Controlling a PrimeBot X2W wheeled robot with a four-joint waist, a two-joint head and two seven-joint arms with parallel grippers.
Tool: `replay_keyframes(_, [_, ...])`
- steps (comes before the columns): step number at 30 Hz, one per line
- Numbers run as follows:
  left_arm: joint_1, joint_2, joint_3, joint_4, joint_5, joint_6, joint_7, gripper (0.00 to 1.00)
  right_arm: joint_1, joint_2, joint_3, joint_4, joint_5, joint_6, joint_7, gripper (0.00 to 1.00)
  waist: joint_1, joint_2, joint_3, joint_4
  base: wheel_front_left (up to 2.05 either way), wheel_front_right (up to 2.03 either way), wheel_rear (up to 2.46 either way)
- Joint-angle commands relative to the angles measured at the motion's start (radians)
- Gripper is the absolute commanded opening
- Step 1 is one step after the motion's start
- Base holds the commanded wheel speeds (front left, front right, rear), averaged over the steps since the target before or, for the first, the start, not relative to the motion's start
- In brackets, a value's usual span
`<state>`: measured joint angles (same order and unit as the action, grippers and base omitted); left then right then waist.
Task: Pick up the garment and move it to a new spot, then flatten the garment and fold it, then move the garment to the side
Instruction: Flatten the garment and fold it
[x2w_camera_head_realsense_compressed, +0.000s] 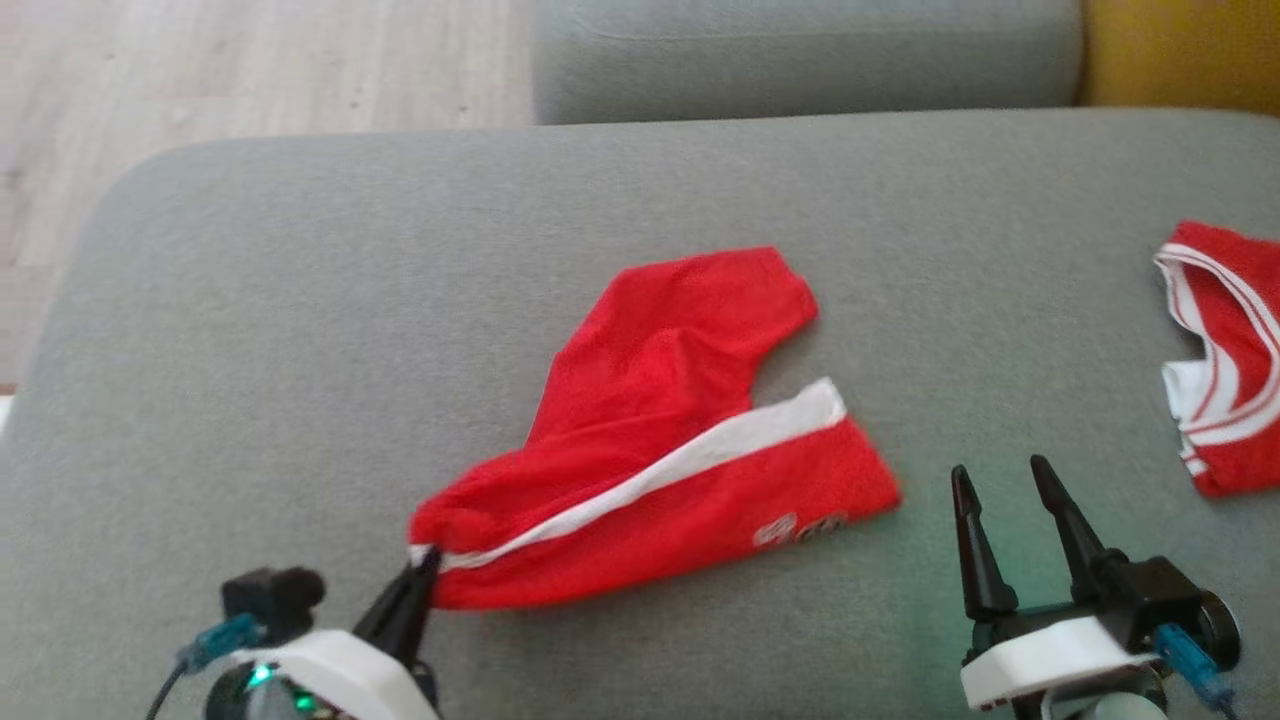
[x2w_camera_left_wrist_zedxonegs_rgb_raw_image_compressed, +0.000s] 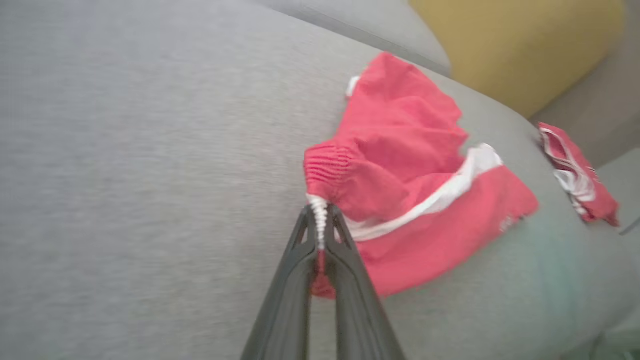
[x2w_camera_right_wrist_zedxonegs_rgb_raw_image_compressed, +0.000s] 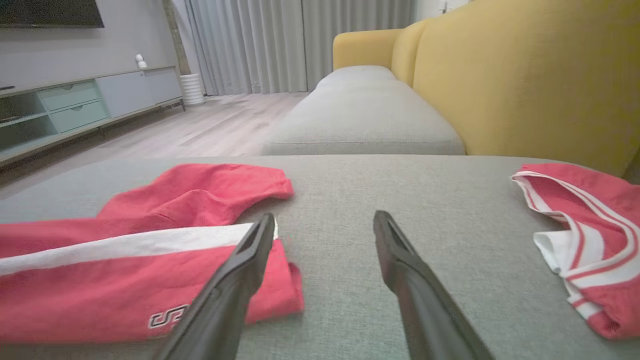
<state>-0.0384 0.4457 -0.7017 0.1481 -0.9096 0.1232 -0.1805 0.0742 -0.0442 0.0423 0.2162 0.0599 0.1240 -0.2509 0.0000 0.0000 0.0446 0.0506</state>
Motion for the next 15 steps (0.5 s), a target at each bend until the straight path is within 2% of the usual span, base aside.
replay_keyframes(1, [-0.031, 0.021, 0.049, -0.004, 0.003, 0.003, -0.02, 0.0, -0.008, -0.006, 0.025, -0.025, -0.008, 0.007, -0.011, 1.0, 0.0, 0.0, -0.009, 0.017, 0.0, 0.0, 0.0])
replay_keyframes(5, [-0.036, -0.019, 0.087, 0.095, 0.008, 0.003, -0.062, 0.0, -0.007, -0.006, 0.028, -0.023, -0.012, 0.007, -0.011, 1.0, 0.0, 0.0, -0.014, 0.028, 0.0, 0.0, 0.0])
replay_keyframes(6, [-0.036, -0.03, 0.093, 0.114, 0.009, 0.001, -0.067, 0.15, -0.007, -0.006, 0.029, -0.022, -0.013, 0.007, -0.011, 1.0, 0.0, 0.0, -0.015, 0.028, 0.0, 0.0, 0.0])
replay_keyframes(7, [-0.035, -0.04, 0.097, 0.131, 0.013, -0.001, -0.07, 0.41, -0.007, -0.006, 0.031, -0.021, -0.015, 0.007, -0.011, 1.0, 0.0, 0.0, -0.016, 0.027, 0.0, 0.0, 0.0])
replay_keyframes(8, [-0.033, -0.048, 0.1, 0.146, 0.015, -0.002, -0.072, 0.85, -0.007, -0.006, 0.031, -0.021, -0.016, 0.007, -0.011, 1.0, 0.0, 0.0, -0.016, 0.025, 0.0, 0.0, 0.0])
replay_keyframes(9, [-0.031, -0.055, 0.105, 0.158, 0.015, -0.002, -0.074, 1.0, -0.008, -0.006, 0.032, -0.02, -0.016, 0.007, -0.011, 1.0, 0.0, 0.0, -0.016, 0.021, 0.0, 0.0, 0.0])
replay_keyframes(12, [-0.015, -0.065, 0.134, 0.171, 0.004, 0.011, -0.077, 1.0, -0.005, -0.006, 0.029, -0.019, -0.016, 0.007, -0.011, 1.0, 0.0, 0.0, -0.017, 0.008, 0.0, 0.0, 0.0])
replay_keyframes(15, [0.01, -0.058, 0.173, 0.147, -0.007, 0.053, -0.078, 1.0, 0.0, -0.006, 0.025, -0.019, -0.013, 0.007, -0.011, 1.0, 0.0, 0.0, -0.016, -0.006, 0.0, 0.0, 0.0])
